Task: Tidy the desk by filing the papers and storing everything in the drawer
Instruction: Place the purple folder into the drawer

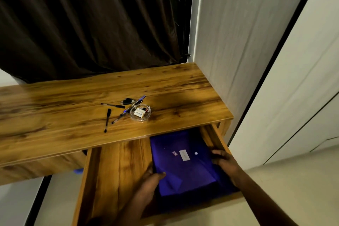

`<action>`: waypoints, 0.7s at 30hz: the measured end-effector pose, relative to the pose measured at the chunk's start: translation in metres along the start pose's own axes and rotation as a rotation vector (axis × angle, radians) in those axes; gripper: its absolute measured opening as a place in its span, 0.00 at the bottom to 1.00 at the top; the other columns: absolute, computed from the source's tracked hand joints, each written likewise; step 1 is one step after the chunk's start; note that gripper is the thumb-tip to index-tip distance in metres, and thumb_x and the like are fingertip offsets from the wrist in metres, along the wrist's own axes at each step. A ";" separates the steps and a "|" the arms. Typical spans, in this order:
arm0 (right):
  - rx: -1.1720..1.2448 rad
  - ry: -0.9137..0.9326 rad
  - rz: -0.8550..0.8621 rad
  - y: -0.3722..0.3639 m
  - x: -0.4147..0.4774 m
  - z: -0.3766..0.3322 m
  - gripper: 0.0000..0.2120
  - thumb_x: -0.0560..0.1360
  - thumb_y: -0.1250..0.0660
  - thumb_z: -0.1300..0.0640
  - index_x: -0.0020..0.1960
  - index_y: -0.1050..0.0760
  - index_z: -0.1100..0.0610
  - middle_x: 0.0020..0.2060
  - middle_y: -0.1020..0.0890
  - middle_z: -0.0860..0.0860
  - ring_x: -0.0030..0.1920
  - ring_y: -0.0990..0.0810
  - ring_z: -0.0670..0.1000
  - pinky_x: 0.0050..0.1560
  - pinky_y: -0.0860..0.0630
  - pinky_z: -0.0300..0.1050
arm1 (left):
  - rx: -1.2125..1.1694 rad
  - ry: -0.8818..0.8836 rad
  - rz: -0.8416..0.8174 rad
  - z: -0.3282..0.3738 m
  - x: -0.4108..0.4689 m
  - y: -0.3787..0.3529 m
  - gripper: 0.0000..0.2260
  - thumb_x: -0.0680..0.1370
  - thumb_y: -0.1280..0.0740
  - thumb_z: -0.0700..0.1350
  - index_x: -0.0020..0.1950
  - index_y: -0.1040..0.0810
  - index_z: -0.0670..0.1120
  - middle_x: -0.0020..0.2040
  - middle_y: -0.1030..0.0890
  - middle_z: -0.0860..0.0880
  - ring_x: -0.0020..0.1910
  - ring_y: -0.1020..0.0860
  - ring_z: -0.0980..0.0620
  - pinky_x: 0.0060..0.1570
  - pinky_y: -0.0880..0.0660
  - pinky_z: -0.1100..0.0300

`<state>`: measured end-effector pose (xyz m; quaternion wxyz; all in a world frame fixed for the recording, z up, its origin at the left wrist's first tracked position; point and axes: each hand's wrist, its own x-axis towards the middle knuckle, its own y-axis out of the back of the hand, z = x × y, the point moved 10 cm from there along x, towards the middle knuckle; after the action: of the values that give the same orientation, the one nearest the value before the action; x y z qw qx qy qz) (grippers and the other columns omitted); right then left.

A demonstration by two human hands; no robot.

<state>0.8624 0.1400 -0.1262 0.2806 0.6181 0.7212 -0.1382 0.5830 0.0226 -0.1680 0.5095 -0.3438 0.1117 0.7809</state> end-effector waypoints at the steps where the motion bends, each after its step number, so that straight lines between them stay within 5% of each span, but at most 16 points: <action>1: -0.064 0.040 0.000 -0.004 0.000 -0.006 0.16 0.75 0.34 0.67 0.58 0.23 0.51 0.60 0.23 0.57 0.54 0.21 0.57 0.50 0.21 0.50 | -0.029 -0.013 0.034 -0.001 0.007 0.002 0.25 0.76 0.34 0.32 0.72 0.31 0.48 0.62 0.21 0.42 0.56 0.20 0.43 0.52 0.20 0.45; 5: -0.424 0.206 0.012 -0.018 -0.001 -0.024 0.17 0.76 0.34 0.65 0.64 0.27 0.53 0.64 0.25 0.55 0.62 0.24 0.56 0.64 0.27 0.49 | 0.065 -0.115 0.115 0.007 0.028 0.002 0.26 0.78 0.38 0.31 0.74 0.32 0.49 0.68 0.26 0.44 0.57 0.23 0.45 0.48 0.21 0.50; 12: -0.998 0.161 -0.142 -0.041 0.008 0.024 0.21 0.79 0.37 0.51 0.70 0.33 0.53 0.64 0.24 0.53 0.64 0.25 0.53 0.67 0.28 0.47 | 0.843 -0.200 0.010 -0.012 0.055 -0.023 0.29 0.79 0.34 0.44 0.77 0.42 0.53 0.78 0.40 0.49 0.74 0.36 0.45 0.72 0.35 0.50; 16: -1.011 0.158 -0.047 -0.027 0.009 0.036 0.19 0.81 0.43 0.49 0.69 0.32 0.57 0.64 0.24 0.56 0.63 0.24 0.54 0.65 0.27 0.46 | 1.211 -0.235 -0.037 -0.026 0.055 -0.031 0.34 0.79 0.38 0.56 0.80 0.52 0.52 0.80 0.51 0.53 0.79 0.49 0.45 0.77 0.48 0.50; 19: -1.050 0.242 0.012 -0.025 0.007 0.034 0.34 0.79 0.57 0.36 0.67 0.30 0.58 0.61 0.22 0.57 0.61 0.22 0.55 0.61 0.26 0.45 | 1.436 -0.263 -0.018 -0.029 0.048 -0.033 0.36 0.78 0.40 0.61 0.81 0.54 0.52 0.81 0.54 0.49 0.80 0.52 0.44 0.77 0.51 0.46; 21: -1.130 0.235 0.092 -0.020 0.007 0.033 0.22 0.78 0.43 0.43 0.61 0.25 0.58 0.55 0.20 0.56 0.55 0.19 0.55 0.49 0.25 0.44 | 1.598 -0.255 -0.021 -0.029 0.042 -0.035 0.37 0.79 0.42 0.61 0.80 0.58 0.51 0.81 0.58 0.48 0.80 0.55 0.43 0.77 0.54 0.46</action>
<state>0.8496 0.1239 -0.1597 0.4909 0.4144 0.6817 0.3502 0.6156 0.0530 -0.2106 0.6173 0.2147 0.5739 0.4934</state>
